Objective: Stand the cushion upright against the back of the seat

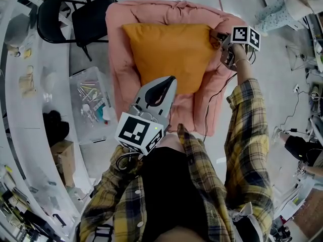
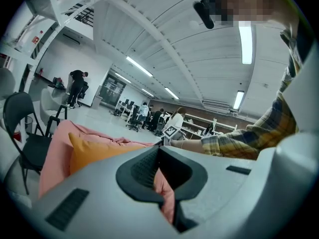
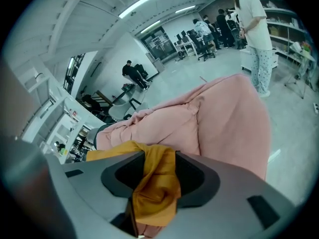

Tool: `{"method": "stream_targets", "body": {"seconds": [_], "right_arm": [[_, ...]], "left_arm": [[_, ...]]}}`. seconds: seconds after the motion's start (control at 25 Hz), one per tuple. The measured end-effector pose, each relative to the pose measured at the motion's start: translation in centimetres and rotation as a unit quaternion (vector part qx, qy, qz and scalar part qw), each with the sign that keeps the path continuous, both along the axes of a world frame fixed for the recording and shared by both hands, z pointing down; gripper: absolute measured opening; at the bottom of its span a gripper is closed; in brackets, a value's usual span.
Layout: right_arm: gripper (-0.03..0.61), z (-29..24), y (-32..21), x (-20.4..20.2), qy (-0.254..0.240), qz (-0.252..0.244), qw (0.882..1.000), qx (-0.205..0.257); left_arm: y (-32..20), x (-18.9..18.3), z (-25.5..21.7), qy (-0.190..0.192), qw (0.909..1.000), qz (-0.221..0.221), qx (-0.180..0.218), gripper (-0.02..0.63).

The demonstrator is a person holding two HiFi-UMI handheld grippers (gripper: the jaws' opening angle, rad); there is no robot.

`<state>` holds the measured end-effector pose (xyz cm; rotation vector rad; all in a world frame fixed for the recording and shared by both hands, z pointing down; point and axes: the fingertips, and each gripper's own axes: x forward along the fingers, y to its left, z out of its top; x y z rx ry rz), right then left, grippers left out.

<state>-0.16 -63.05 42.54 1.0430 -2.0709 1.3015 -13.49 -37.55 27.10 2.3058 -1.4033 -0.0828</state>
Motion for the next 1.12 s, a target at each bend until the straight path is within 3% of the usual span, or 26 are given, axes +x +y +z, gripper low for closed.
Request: {"method": "stream_targets", "body": {"seconds": [0.24, 0.6, 0.88, 1.0, 1.12], "right_arm": [[0.175, -0.9, -0.8, 0.1, -0.027, 0.018, 0.999, 0.021], [0.173, -4.4, -1.7, 1.2, -0.007, 0.04, 0.996, 0.082], [0.173, -7.8, -0.1, 1.5, -0.015, 0.017, 0.991, 0.13], [0.172, -10.7, 2.5, 0.5, -0.031, -0.019, 0.98, 0.195], [0.165, -14.1, 6.3, -1.0, -0.028, -0.068, 0.958, 0.278]], "left_arm": [[-0.2, 0.1, 0.2, -0.004, 1.0, 0.001, 0.0, 0.003], [0.6, -0.2, -0.4, -0.005, 1.0, 0.0, 0.008, 0.003], [1.1, 0.0, -1.2, -0.008, 0.9998, 0.004, 0.019, 0.003], [1.8, 0.5, -2.0, -0.011, 0.9995, 0.01, 0.029, 0.003], [2.4, 1.0, -2.8, -0.015, 0.9989, 0.015, 0.043, 0.003]]}}
